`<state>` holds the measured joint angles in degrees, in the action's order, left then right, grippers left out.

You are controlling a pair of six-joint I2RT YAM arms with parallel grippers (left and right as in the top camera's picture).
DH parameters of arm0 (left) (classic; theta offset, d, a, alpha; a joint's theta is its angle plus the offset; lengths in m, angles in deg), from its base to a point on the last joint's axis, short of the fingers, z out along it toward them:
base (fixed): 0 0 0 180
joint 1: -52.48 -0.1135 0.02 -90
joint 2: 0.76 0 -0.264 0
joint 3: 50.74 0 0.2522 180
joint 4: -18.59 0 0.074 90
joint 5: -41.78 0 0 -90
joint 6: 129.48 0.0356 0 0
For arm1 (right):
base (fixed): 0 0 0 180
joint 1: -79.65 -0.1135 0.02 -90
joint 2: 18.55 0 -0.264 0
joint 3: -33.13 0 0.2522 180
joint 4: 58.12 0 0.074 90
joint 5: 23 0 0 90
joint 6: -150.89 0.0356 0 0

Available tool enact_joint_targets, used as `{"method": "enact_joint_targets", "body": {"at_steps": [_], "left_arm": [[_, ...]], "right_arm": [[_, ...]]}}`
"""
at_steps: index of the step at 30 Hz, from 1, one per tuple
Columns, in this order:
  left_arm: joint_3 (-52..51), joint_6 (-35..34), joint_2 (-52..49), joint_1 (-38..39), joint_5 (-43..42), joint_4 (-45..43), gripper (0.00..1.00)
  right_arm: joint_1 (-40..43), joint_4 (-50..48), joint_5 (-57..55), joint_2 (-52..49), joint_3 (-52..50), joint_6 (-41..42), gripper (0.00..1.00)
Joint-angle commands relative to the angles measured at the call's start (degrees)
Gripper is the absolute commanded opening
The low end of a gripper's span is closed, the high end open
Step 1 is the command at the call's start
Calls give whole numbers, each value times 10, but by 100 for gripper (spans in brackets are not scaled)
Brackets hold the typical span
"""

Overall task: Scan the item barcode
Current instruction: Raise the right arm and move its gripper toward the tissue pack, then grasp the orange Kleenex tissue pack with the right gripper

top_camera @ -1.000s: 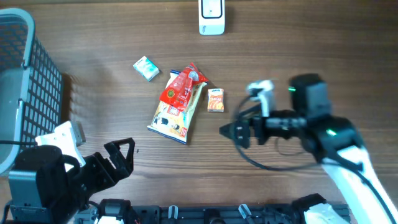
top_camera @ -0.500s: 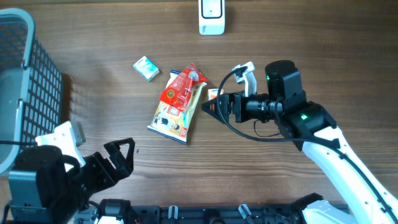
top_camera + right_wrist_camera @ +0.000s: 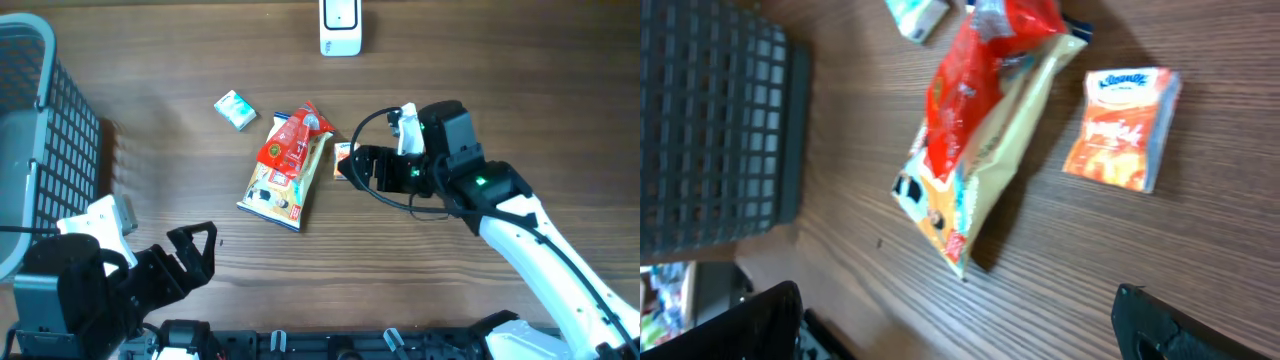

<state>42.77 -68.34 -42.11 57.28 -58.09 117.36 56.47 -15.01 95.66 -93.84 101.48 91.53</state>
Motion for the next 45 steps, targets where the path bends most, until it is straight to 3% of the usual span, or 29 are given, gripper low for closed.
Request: {"method": "enact_joint_targets", "body": {"at_steps": [1, 13, 43, 45], "left_arm": [[-3, -3, 2, 0, -1, -1, 100], [-3, -3, 2, 0, -1, -1, 100], [-3, -3, 2, 0, -1, -1, 100], [-3, -3, 2, 0, -1, -1, 100]], "right_arm": [[-2, -2, -21, -38, 8, 11, 100], [-2, -18, -19, -144, 8, 10, 100], [-2, -12, -63, -145, 8, -7, 100], [-4, -13, -52, -145, 8, -52, 100]]}}
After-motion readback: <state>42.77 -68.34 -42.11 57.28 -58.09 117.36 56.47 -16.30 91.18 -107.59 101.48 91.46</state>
